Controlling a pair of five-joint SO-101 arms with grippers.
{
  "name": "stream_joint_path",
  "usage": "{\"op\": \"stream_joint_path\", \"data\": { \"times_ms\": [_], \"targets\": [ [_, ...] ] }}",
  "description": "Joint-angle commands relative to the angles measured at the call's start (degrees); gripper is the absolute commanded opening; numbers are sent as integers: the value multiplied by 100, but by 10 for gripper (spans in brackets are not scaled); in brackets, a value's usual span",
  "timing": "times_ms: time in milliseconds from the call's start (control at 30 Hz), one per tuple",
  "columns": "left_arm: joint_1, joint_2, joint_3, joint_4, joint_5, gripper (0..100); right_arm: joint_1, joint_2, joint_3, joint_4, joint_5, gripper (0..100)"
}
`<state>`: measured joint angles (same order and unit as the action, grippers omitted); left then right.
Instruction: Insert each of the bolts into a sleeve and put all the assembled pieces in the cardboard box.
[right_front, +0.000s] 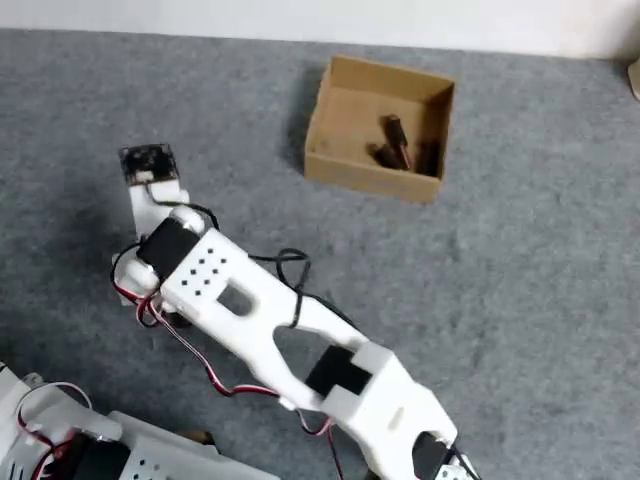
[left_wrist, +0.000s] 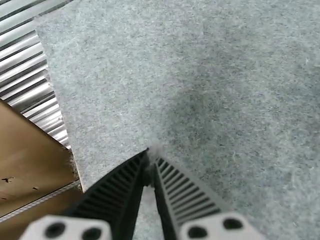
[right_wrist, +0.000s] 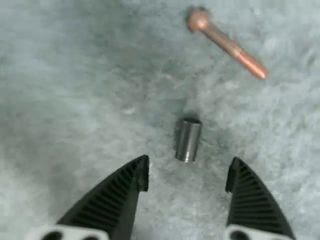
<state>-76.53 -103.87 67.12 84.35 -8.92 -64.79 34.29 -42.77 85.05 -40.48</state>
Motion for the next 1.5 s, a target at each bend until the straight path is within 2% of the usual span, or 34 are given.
{"op": "stream_joint_path", "data": {
  "times_ms": [0, 200, 433, 500, 600, 633, 833, 933, 1067, 1133, 1200, 1467],
  "targets": [
    [-92, -13, -22, -26, -9, 7, -57, 497, -57, -127, -325, 232],
    [-92, -13, -22, -26, -9, 7, -75, 1569, -233, -92, -730, 232],
    [-92, -13, -22, -26, -9, 7, -382, 1886, -295, -84, -914, 229],
    [-92, -13, -13, -26, -9, 7, -444, 1982, -303, -84, -905, 187],
    [-92, -13, -13, -26, -9, 7, -418, 2132, -321, -84, -897, 21],
    [-92, -13, -13, -26, -9, 7, -400, 2167, -330, -92, -853, 0],
    [-92, -13, -4, -26, -9, 7, -365, 2167, -347, 48, -615, 5],
    [-92, -13, -4, -26, -9, 7, -110, 2167, -884, 532, -615, 5],
    [-92, -13, -4, -26, -9, 7, 435, 2167, -2501, 1622, -607, 5],
    [-92, -13, -4, -26, -9, 7, 664, 2114, -3284, 1604, -343, 5],
    [-92, -13, -4, -26, -9, 7, 875, 2009, -3442, 1613, -35, 5],
    [-92, -13, 84, -26, -9, 7, 1859, 1138, -3477, 1596, 44, 5]
  ]
}}
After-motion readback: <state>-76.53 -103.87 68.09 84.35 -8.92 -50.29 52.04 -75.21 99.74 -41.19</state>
